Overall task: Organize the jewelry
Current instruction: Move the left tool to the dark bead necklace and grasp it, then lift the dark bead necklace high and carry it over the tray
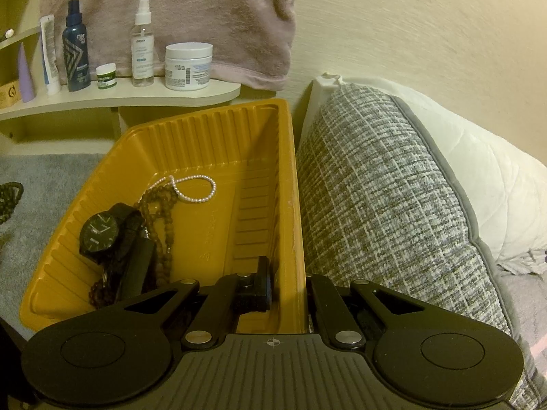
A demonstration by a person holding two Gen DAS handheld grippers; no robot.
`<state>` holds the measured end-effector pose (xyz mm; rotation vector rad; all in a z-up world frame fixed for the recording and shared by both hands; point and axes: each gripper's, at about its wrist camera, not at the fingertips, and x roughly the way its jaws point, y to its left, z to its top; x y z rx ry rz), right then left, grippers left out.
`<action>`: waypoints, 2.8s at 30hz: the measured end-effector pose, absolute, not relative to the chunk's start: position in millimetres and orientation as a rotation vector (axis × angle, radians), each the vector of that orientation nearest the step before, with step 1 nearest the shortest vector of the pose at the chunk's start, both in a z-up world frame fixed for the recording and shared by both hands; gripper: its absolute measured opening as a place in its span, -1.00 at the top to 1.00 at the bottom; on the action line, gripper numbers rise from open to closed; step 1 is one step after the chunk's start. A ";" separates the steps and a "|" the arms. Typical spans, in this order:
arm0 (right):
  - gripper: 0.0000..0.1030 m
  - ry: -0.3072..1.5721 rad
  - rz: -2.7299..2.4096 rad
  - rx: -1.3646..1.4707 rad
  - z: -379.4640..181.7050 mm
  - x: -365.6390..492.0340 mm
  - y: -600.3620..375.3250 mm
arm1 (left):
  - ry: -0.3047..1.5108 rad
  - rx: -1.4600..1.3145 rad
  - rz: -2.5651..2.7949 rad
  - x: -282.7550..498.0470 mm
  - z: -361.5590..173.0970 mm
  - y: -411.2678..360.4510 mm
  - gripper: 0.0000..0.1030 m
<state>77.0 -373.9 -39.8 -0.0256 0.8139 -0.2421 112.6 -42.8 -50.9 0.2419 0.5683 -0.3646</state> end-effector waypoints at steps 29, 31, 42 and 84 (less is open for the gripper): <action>0.87 0.833 -0.253 -0.045 -46.7 81.8 -376.8 | 0.623 0.714 -0.277 175.4 -105.6 -30.5 0.53; 0.87 0.832 -0.253 -0.045 -46.5 81.7 -376.9 | 0.628 0.726 -0.280 177.8 -107.1 -32.9 0.80; 0.87 0.827 -0.250 -0.049 -44.9 80.5 -376.6 | 0.474 0.633 -0.262 170.5 -58.4 -19.9 0.87; 0.92 0.793 -0.241 -0.038 -38.3 76.1 -373.9 | -0.032 0.329 -0.607 140.4 255.4 -79.6 0.87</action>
